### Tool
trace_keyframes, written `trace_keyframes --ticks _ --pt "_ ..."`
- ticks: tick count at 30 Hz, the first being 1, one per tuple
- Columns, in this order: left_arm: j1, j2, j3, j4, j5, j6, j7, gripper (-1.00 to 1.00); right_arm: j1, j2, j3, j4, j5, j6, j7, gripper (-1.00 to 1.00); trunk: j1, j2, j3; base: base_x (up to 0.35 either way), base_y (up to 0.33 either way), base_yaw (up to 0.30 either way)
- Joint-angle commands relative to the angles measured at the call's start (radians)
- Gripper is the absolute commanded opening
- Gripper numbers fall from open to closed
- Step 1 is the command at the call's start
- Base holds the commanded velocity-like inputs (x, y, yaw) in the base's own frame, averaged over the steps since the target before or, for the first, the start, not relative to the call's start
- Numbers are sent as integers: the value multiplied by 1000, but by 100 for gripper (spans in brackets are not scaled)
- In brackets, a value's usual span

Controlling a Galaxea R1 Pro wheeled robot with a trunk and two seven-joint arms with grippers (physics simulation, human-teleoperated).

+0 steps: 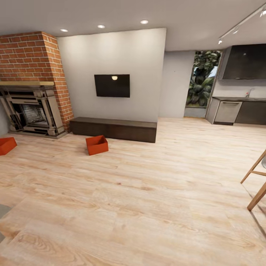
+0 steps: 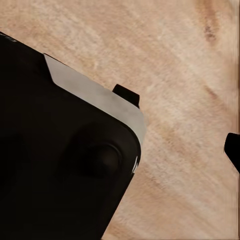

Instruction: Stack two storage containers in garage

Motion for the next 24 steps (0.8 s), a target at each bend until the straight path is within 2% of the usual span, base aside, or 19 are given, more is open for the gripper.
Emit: trace_keyframes --ticks 1,15,24 --pt "0 0 1 0 3 -3 0 100 0 2 7 0 -11 -2 -2 100 1 0 -1 322 0 0" --pt "0 0 2 0 4 -4 0 100 -1 5 11 0 -21 3 7 100 1 0 -1 322 0 6" --pt "0 0 2 0 5 -4 0 100 0 4 6 0 -23 0 4 100 1 0 -1 322 0 247"
